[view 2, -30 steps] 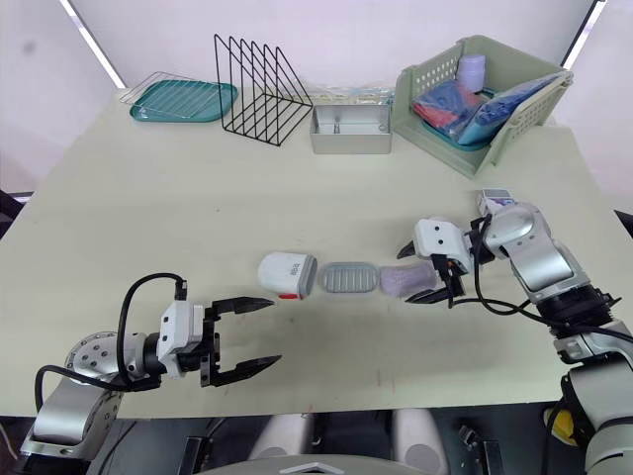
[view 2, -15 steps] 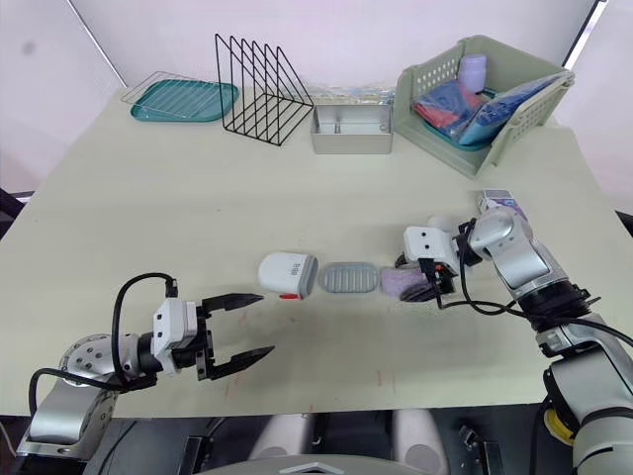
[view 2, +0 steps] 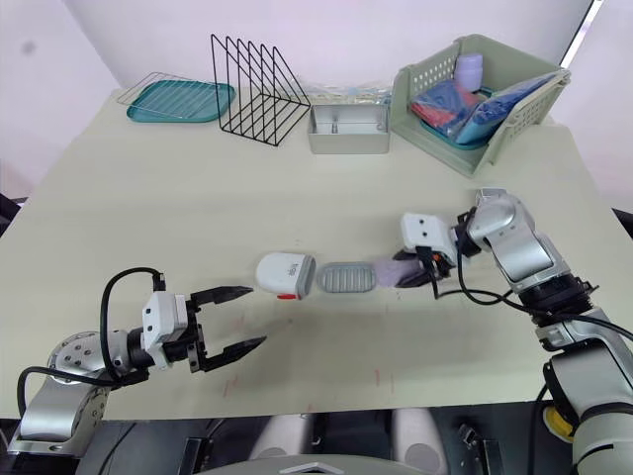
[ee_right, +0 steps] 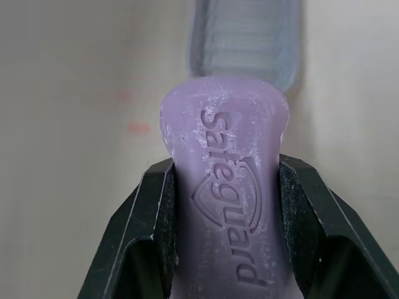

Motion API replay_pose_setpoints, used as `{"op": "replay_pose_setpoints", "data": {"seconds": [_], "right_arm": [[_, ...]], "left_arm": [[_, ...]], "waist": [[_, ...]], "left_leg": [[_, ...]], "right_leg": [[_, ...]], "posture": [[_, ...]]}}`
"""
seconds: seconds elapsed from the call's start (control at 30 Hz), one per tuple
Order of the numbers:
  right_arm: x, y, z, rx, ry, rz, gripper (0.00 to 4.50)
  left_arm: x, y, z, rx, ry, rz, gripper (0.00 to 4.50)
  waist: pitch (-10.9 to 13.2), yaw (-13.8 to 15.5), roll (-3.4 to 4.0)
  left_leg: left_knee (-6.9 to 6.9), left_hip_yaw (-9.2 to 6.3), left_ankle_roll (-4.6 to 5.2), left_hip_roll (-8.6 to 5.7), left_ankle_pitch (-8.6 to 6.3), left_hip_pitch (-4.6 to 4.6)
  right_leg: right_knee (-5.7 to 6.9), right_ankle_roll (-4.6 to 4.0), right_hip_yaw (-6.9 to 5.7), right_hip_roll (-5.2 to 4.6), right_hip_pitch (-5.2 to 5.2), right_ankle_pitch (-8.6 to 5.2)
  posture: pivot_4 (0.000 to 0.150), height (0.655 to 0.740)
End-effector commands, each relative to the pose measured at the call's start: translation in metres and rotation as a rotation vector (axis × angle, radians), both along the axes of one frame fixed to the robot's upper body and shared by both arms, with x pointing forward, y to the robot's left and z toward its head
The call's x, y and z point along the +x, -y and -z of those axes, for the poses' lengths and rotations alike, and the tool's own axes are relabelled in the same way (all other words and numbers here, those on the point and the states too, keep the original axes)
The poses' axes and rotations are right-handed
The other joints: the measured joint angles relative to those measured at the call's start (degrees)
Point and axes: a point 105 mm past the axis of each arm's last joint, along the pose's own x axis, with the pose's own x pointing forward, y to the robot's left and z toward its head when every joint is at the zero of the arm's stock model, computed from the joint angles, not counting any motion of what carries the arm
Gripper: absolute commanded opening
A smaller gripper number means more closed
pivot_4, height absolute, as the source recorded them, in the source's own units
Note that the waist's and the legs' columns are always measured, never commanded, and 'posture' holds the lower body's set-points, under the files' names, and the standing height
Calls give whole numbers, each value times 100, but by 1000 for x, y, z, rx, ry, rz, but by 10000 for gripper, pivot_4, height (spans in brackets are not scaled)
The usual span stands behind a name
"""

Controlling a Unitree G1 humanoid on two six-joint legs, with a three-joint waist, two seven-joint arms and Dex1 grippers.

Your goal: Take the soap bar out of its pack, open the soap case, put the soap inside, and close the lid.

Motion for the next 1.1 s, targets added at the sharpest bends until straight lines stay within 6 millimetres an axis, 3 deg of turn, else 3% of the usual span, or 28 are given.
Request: {"op": "replay_pose_setpoints", "data": {"seconds": [0.03,0.3,0.7,0.77,0.87,0.9,1.1], "right_arm": [[-4,-29,-27,79,26,21,16434],[-4,-74,-8,75,49,46,16434],[-5,-83,4,35,38,30,16434],[-5,-83,4,31,35,27,26621],[-4,-82,3,37,44,30,38338],[-4,-82,2,41,50,33,44663],[-4,-65,-23,238,60,46,44663]], "left_arm": [[6,-8,-11,-16,42,-35,45000],[14,-6,-16,-29,64,-58,45000],[15,-7,-19,-20,75,-65,45000],[15,-6,-19,-19,76,-65,45000],[14,-6,-20,-16,78,-65,45000],[14,-6,-20,-16,79,-65,45000],[18,-7,-24,6,97,-57,45000]], "waist": [[0,-20,0],[0,-31,-1],[0,-107,-1],[0,-107,-1],[0,-107,-1],[0,-107,-1],[0,-73,-1]], "left_leg": [[-2,-3,0,0,0,0],[-7,-10,0,-10,0,-5],[-15,-12,-1,-9,0,-5],[-15,-12,-1,-9,0,-5],[-16,-15,-1,-9,0,-5],[-16,-18,-1,-9,0,-5],[-16,-27,-1,-9,0,-5]], "right_leg": [[0,-1,-2,1,-1,0],[-2,-1,-5,-8,-2,0],[0,-1,-5,-4,-11,0],[0,-1,-4,-4,-12,0],[-1,-1,-3,-4,-12,0],[-1,-1,-3,-4,-12,0],[-1,-1,-4,-4,-12,0]], "posture": [[1500,7400],[1500,7400],[1500,7400],[1500,7400],[1500,7400],[1500,7400],[1500,7400]]}}
